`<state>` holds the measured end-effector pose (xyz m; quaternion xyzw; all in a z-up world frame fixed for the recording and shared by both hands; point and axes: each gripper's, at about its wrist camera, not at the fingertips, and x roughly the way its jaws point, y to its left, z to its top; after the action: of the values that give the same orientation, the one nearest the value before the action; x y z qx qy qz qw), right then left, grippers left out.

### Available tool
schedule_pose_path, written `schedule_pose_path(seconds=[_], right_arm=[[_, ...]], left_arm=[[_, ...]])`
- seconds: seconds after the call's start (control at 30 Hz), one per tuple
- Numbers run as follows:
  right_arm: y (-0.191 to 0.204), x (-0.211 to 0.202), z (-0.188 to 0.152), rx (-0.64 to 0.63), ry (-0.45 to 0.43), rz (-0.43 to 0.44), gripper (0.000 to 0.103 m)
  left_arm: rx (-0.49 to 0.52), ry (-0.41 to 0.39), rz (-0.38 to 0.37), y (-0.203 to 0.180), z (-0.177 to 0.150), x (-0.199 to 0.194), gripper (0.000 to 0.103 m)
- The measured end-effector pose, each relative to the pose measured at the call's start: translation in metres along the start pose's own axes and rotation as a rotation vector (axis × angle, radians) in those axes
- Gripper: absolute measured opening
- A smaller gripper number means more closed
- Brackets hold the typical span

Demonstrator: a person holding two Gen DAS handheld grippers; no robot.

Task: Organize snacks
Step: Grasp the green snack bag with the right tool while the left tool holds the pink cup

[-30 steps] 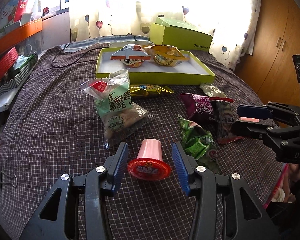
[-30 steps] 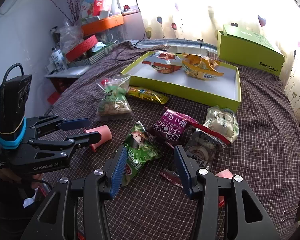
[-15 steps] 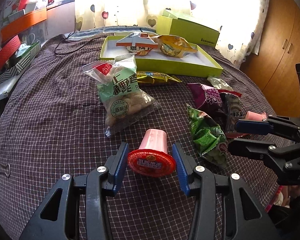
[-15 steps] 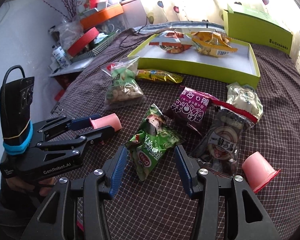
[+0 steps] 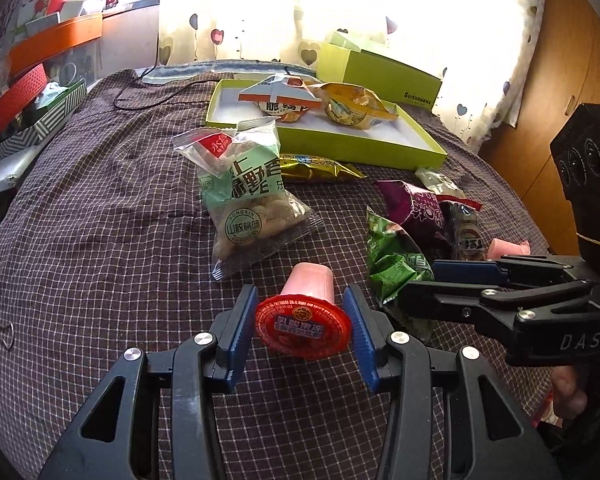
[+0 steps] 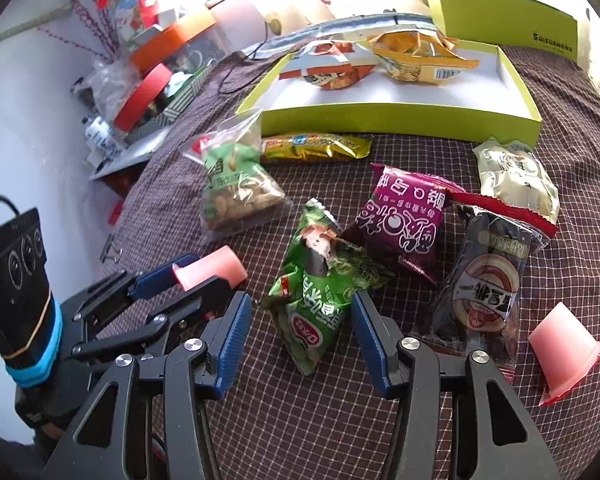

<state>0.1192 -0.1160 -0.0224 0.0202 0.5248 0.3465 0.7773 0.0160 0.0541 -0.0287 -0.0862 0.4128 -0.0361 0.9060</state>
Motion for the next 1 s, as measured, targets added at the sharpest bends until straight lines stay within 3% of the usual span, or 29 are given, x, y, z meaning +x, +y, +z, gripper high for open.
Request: schedule_pose_path(seconds=[0.17, 0.33, 0.57, 1.0], right_arm=[[-0.005, 0.010, 0.004, 0.060, 0.026, -0.012, 0.054], [0.003, 0.015, 0.009, 0.000, 0.019, -0.055, 0.054], [0.008, 0.014, 0.005, -0.097, -0.008, -0.074, 0.037], [0.022, -0.008, -0.008, -0.173, -0.057, -0.012, 0.032]], left_arm=[[-0.015, -0.009, 0.009, 0.007, 0.000, -0.001, 0.046], [-0.017, -0.007, -0.003, 0.008, 0.000, 0.003, 0.046], [-0.023, -0.011, -0.014, 0.010, 0.000, 0.002, 0.046], [-0.024, -0.035, -0.018, 0.006, 0.002, -0.008, 0.046]])
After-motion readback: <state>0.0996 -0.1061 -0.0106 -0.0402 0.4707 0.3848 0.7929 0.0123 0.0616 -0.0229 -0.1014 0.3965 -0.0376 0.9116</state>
